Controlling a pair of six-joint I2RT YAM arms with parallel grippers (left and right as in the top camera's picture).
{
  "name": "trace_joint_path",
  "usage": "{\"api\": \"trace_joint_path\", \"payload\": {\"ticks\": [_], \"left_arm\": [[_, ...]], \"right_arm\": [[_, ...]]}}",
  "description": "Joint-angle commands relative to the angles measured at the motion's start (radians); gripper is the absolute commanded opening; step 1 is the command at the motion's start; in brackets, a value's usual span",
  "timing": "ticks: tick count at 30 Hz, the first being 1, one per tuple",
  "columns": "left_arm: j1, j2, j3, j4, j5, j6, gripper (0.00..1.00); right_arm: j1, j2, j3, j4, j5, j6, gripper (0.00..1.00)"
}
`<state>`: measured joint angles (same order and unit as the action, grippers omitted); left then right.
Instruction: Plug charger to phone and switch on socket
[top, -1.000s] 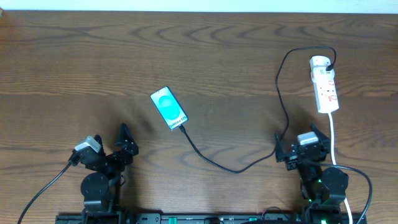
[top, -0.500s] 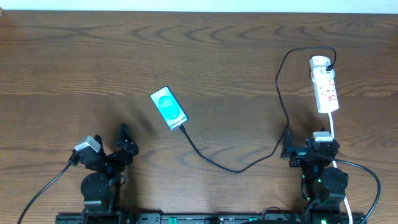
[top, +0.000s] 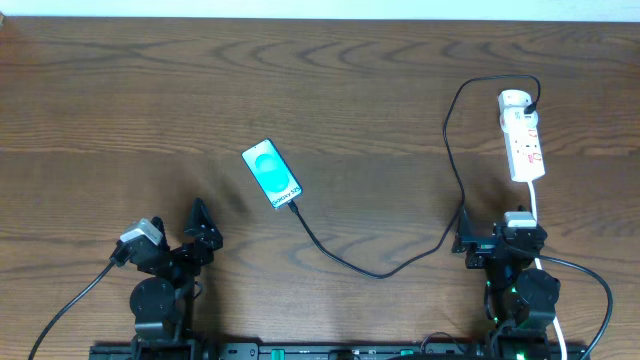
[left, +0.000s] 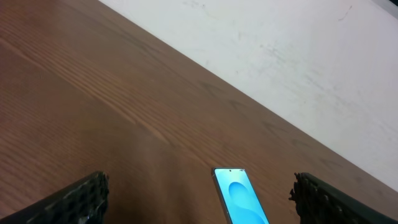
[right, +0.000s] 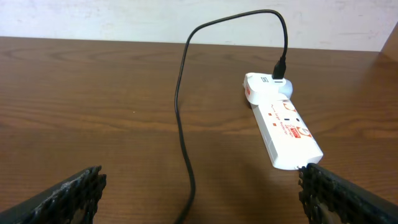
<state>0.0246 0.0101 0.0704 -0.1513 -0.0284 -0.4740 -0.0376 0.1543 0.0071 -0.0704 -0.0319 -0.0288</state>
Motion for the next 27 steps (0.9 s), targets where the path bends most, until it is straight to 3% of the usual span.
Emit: {"api": "trace_joint_path", "payload": {"ticks": [1, 5, 10, 12, 27], "left_arm": [[0.005, -0.006, -0.019, -0.027, -0.003, 0.009, 0.95], [0.005, -0.005, -0.019, -0.024, -0.063, 0.046, 0.95], [0.005, 0.021, -0.019, -0.023, -0.006, 0.424, 0.95], [0.005, 0.035, -0.019, -0.024, 0.031, 0.507, 0.95], [0.005, 0.114, -0.019, -0.024, 0.036, 0.533, 0.95]], "right_arm": [[0.013, -0.006, -0.002, -0.005, 0.011, 0.017, 0.99], [0.013, -0.006, -0.002, -0.005, 0.011, 0.017, 0.99], [0.013, -0.006, -0.002, -0.005, 0.011, 0.017, 0.99], [0.013, -0.006, -0.002, -0.005, 0.011, 0.017, 0.99], [0.013, -0.006, -0.002, -0.005, 0.011, 0.017, 0.99]]}}
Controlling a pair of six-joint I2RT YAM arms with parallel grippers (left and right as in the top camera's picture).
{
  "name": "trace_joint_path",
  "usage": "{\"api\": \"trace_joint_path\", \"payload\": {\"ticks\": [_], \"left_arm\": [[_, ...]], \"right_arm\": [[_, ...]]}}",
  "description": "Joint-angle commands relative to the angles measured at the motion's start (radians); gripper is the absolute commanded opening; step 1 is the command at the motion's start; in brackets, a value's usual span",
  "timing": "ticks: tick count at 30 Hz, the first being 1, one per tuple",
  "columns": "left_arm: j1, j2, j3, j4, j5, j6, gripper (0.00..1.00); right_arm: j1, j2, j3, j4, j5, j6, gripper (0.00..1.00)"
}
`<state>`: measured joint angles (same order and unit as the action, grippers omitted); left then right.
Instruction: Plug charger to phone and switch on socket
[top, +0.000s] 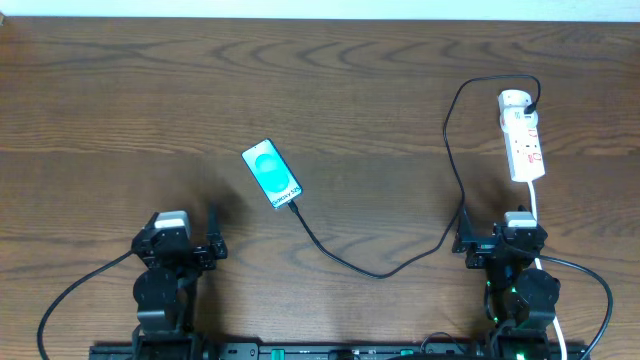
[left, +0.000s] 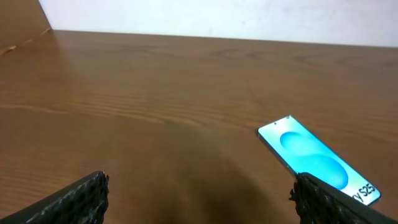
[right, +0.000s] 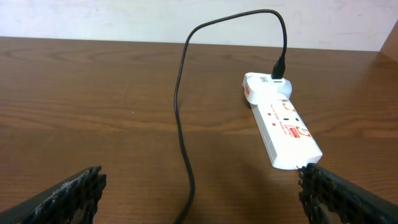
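A phone (top: 271, 173) with a lit teal screen lies face up mid-table, also in the left wrist view (left: 317, 160). A black cable (top: 380, 268) runs from its lower end across to a white adapter (top: 516, 100) plugged into the white power strip (top: 524, 140) at the right, seen too in the right wrist view (right: 283, 127). My left gripper (top: 183, 246) rests near the front edge, open and empty, with the phone ahead and to its right. My right gripper (top: 503, 240) sits open in front of the strip, its fingers (right: 68, 193) astride the cable (right: 180, 124).
Brown wooden table (top: 120, 120) with a white wall (left: 249, 18) beyond its far edge. The strip's own white cord (top: 540, 225) runs down past the right arm.
The left wrist has turned to face straight ahead; the phone now sits at the right of its view instead of the bottom centre. The right arm, phone and cable stand unchanged.
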<state>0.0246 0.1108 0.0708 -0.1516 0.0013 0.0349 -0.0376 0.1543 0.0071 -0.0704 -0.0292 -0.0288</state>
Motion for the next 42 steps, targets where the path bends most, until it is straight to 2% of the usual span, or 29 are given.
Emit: {"api": "trace_joint_path", "payload": {"ticks": [1, 30, 37, 42], "left_arm": [[0.005, 0.016, -0.019, -0.024, 0.006, 0.024, 0.95], [0.004, 0.021, -0.019, -0.024, 0.006, 0.024, 0.95], [0.004, -0.114, -0.019, -0.019, 0.006, 0.025, 0.95], [0.003, -0.11, -0.017, -0.034, 0.006, 0.024, 0.95]], "right_arm": [[0.013, -0.006, -0.002, -0.005, 0.008, 0.017, 0.99], [0.013, -0.006, -0.002, -0.005, 0.008, 0.017, 0.99], [0.013, -0.006, -0.002, -0.005, 0.008, 0.017, 0.99], [0.013, -0.006, -0.002, -0.005, 0.008, 0.017, 0.99]]}}
